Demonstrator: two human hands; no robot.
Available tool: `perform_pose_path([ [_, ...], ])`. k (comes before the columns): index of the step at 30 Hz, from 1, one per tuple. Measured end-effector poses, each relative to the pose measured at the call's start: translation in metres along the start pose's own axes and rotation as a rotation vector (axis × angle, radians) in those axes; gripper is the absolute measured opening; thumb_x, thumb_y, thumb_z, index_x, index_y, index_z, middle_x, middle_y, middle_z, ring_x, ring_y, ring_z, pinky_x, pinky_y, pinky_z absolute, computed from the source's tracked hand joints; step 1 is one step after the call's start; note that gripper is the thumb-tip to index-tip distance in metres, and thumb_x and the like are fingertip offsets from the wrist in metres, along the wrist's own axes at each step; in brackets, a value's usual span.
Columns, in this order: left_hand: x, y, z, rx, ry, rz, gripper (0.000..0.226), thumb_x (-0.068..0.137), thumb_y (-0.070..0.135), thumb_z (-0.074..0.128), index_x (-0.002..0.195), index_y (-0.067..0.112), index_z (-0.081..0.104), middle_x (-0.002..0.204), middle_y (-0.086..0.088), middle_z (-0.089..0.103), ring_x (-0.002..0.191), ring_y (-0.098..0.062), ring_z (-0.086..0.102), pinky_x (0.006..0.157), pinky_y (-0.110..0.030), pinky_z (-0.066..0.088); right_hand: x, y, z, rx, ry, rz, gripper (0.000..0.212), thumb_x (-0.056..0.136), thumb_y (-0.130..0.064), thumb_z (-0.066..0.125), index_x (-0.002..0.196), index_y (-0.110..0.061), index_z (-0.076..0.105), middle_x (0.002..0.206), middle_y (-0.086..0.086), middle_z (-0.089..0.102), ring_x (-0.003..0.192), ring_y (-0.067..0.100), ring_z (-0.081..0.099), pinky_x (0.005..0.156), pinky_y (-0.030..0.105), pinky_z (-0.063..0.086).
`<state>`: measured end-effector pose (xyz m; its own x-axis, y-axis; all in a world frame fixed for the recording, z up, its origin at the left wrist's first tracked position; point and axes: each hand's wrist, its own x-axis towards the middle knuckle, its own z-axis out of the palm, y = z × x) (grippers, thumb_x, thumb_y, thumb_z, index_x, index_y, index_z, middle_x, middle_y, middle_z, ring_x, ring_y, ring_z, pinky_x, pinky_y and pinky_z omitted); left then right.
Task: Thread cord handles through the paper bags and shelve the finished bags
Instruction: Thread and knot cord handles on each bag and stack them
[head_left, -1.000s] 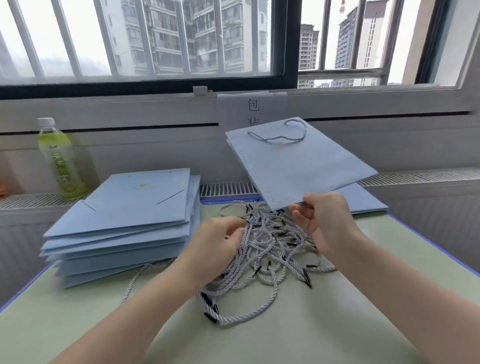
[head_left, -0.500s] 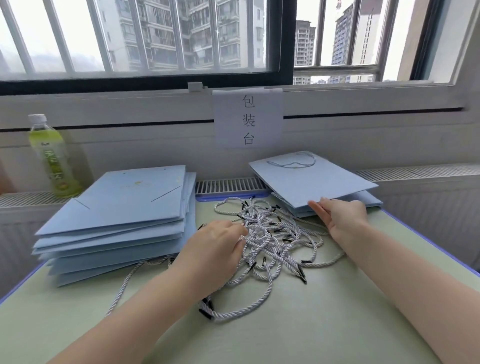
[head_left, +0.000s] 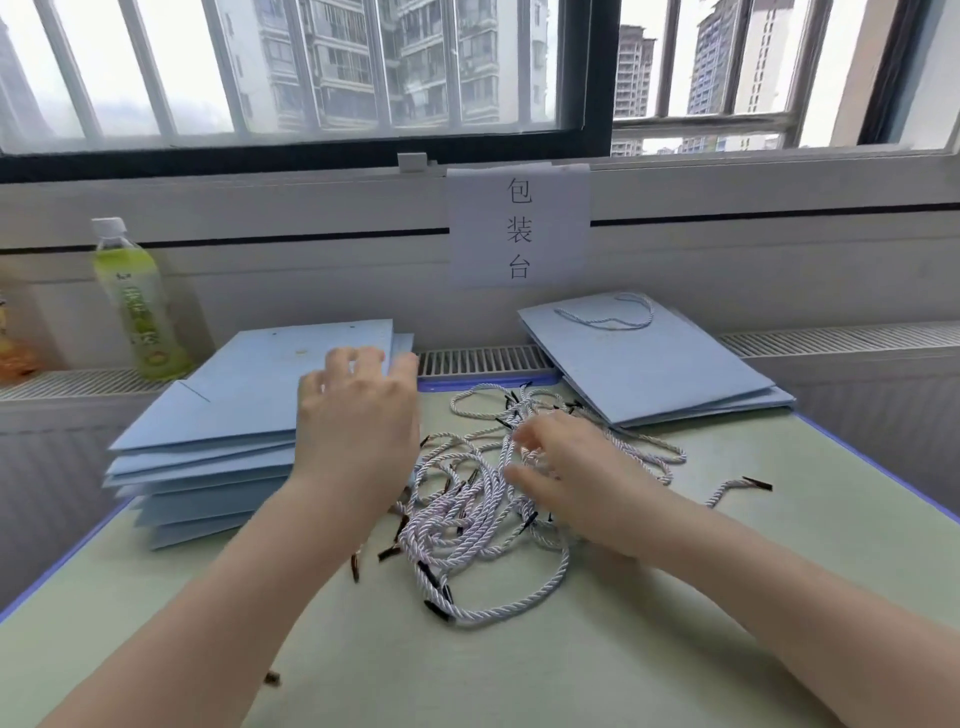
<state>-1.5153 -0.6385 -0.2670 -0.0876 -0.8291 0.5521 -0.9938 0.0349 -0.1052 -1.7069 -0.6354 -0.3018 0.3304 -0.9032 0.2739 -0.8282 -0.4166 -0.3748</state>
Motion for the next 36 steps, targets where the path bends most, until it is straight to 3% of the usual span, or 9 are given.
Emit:
perform_pose_path([
  [2,0.003,-0.01,0.005,0.124,-0.196,-0.148,0.049,0.097,0.043,0.04,0.136,0.015,0.032,0.132,-0.012,0.044,0.127,-0.034,0.034,0.098,-0.044,0.034,-0.004,-0.005,0.006,-0.166,-0.056,-0.042,0.04,0.093,-0.046,0.048,0.124,-0.021,0.05,0.123,-0.002,0.048,0.116,0.016,0.042,0.097,0.035,0.038],
  [4,0.004,-0.014,0.011,0.155,-0.308,-0.212,0.054,0.097,0.052,0.03,0.135,0.013,0.03,0.131,-0.016,0.043,0.123,-0.034,0.038,0.097,-0.042,0.034,-0.004,-0.007,0.004,-0.141,-0.032,-0.063,0.03,0.094,-0.042,0.05,0.117,-0.023,0.055,0.119,-0.002,0.05,0.114,0.016,0.044,0.095,0.035,0.038],
  [12,0.014,-0.032,0.005,0.194,-0.325,-0.066,0.054,0.092,0.059,0.041,0.115,0.011,0.051,0.12,-0.01,0.055,0.112,-0.029,0.052,0.076,-0.031,0.034,-0.004,-0.005,0.0,-0.156,0.018,-0.109,0.01,0.095,-0.027,0.051,0.105,-0.025,0.053,0.095,-0.013,0.049,0.103,0.014,0.047,0.084,0.03,0.034],
  [18,0.017,-0.041,-0.006,0.236,-0.349,0.023,0.048,0.093,0.059,0.039,0.102,0.015,0.053,0.112,-0.007,0.057,0.105,-0.026,0.054,0.074,-0.028,0.032,0.002,0.002,0.001,-0.015,0.353,-0.217,0.019,0.095,-0.013,0.046,0.099,-0.018,0.064,0.094,-0.005,0.064,0.087,0.018,0.058,0.078,0.043,0.047],
  [23,0.015,-0.031,-0.006,0.397,-0.252,0.137,0.045,0.099,0.05,0.03,0.105,0.016,0.058,0.108,-0.004,0.06,0.1,-0.026,0.059,0.07,-0.028,0.031,-0.001,-0.01,-0.013,0.387,0.641,-0.235,0.024,0.093,-0.007,0.037,0.097,-0.013,0.059,0.082,-0.009,0.051,0.071,0.004,0.051,0.068,0.012,0.04],
  [25,0.015,-0.03,-0.004,0.416,-0.184,0.149,0.041,0.101,0.046,0.029,0.104,0.018,0.058,0.105,-0.003,0.061,0.097,-0.025,0.061,0.069,-0.028,0.03,-0.004,-0.014,-0.019,0.512,0.673,-0.226,0.025,0.095,-0.004,0.035,0.095,-0.017,0.057,0.077,-0.003,0.051,0.066,0.009,0.051,0.063,0.011,0.039],
  [30,0.013,-0.028,0.006,0.321,0.012,0.171,0.032,0.1,0.047,0.031,0.097,0.021,0.05,0.103,0.002,0.06,0.094,-0.022,0.06,0.068,-0.027,0.034,0.0,-0.017,-0.021,0.704,0.402,-0.059,0.043,0.095,0.009,0.034,0.08,-0.02,0.062,0.07,0.005,0.054,0.061,0.009,0.051,0.062,0.03,0.048],
  [33,0.014,-0.032,0.018,0.151,-0.06,0.142,0.045,0.093,0.057,0.038,0.119,0.021,0.049,0.12,0.002,0.054,0.113,-0.022,0.049,0.089,-0.034,0.038,0.0,-0.017,-0.018,0.807,0.219,0.059,0.039,0.095,0.008,0.038,0.082,-0.017,0.066,0.077,-0.001,0.059,0.063,0.003,0.054,0.062,0.019,0.051],
  [36,0.014,-0.037,0.029,0.036,-0.198,0.055,0.059,0.091,0.062,0.034,0.131,0.019,0.04,0.131,-0.002,0.048,0.122,-0.024,0.043,0.095,-0.039,0.035,0.0,-0.016,-0.015,0.82,0.149,0.121,0.031,0.095,0.0,0.046,0.087,-0.023,0.066,0.086,-0.004,0.063,0.071,0.007,0.059,0.066,0.019,0.052],
])
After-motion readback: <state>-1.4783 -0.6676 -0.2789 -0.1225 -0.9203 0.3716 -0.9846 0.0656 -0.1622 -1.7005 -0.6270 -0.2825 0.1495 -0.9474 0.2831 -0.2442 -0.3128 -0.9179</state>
